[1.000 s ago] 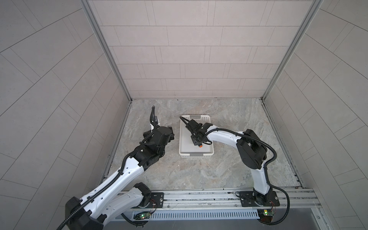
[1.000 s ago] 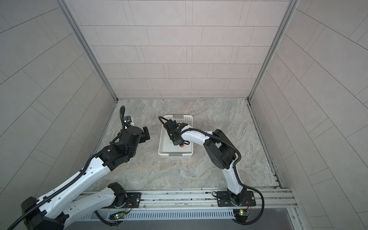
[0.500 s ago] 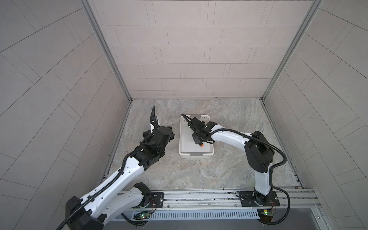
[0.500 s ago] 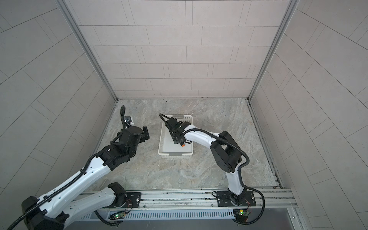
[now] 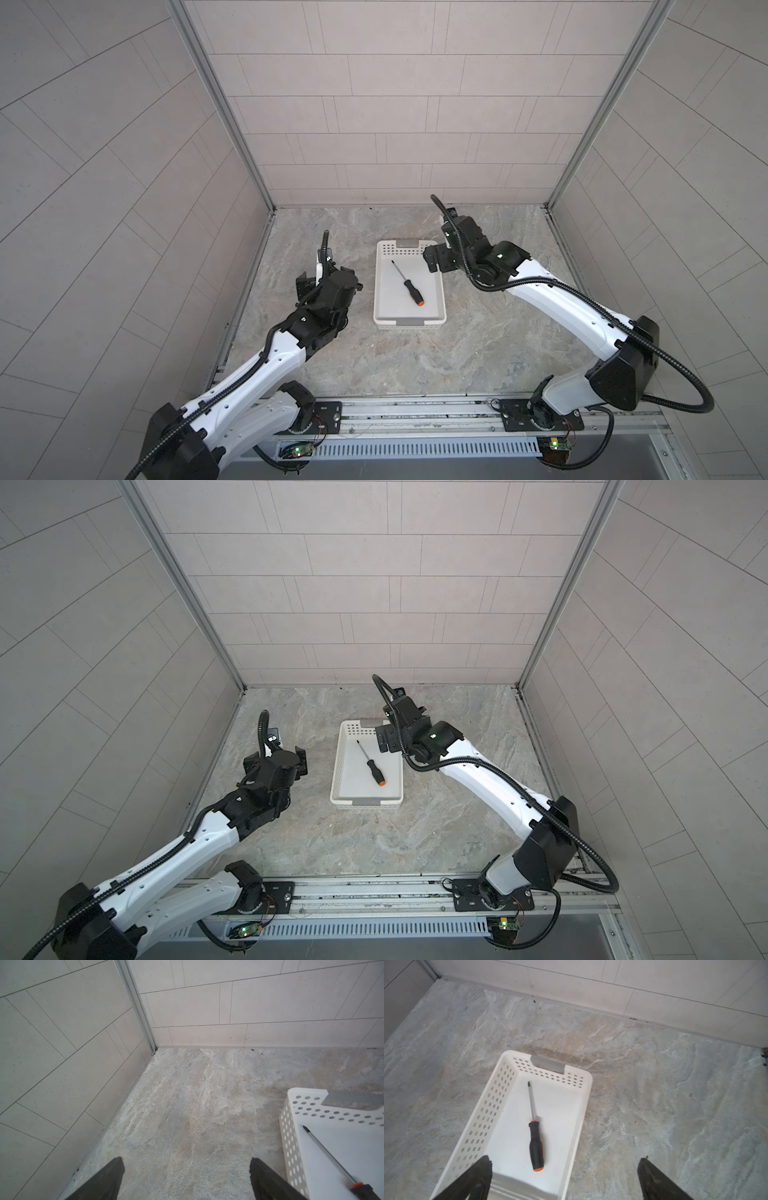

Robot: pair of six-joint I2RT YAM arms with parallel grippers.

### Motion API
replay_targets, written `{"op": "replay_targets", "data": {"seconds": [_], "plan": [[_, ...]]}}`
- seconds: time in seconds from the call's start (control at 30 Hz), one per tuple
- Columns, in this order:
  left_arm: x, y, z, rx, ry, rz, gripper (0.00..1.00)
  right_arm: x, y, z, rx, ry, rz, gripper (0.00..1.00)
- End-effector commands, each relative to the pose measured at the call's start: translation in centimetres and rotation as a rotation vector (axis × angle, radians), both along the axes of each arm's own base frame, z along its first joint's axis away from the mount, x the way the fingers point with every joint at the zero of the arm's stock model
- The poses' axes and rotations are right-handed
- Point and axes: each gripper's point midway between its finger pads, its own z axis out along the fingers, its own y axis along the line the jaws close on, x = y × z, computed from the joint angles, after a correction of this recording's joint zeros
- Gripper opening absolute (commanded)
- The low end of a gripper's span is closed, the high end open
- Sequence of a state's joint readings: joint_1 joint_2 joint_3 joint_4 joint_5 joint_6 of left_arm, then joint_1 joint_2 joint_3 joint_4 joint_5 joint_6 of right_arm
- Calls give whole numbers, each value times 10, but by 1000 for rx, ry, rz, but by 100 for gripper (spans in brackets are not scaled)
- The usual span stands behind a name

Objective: Put the screwdriver in the bin
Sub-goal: Place the screwdriver into the bin.

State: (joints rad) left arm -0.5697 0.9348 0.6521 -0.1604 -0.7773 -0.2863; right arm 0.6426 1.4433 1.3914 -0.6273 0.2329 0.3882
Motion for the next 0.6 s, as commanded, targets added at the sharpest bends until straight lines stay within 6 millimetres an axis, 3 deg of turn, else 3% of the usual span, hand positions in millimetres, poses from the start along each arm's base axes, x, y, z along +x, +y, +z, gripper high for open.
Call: {"op": "replay_targets", "data": {"seconds": [0.0, 0.33, 0.43, 0.57], "plan": [[6, 10, 11, -67, -92, 19, 100, -1, -37, 4, -61, -69, -89, 100], [16, 23, -4, 0, -53, 66, 100, 2, -120, -15, -40, -183, -304, 100], [18, 25, -5, 16, -61, 60, 100, 3, -138, -22, -48, -200, -349, 100], [27, 11, -11, -23, -42, -66, 100, 5, -153, -32, -55, -200, -374, 100]]}}
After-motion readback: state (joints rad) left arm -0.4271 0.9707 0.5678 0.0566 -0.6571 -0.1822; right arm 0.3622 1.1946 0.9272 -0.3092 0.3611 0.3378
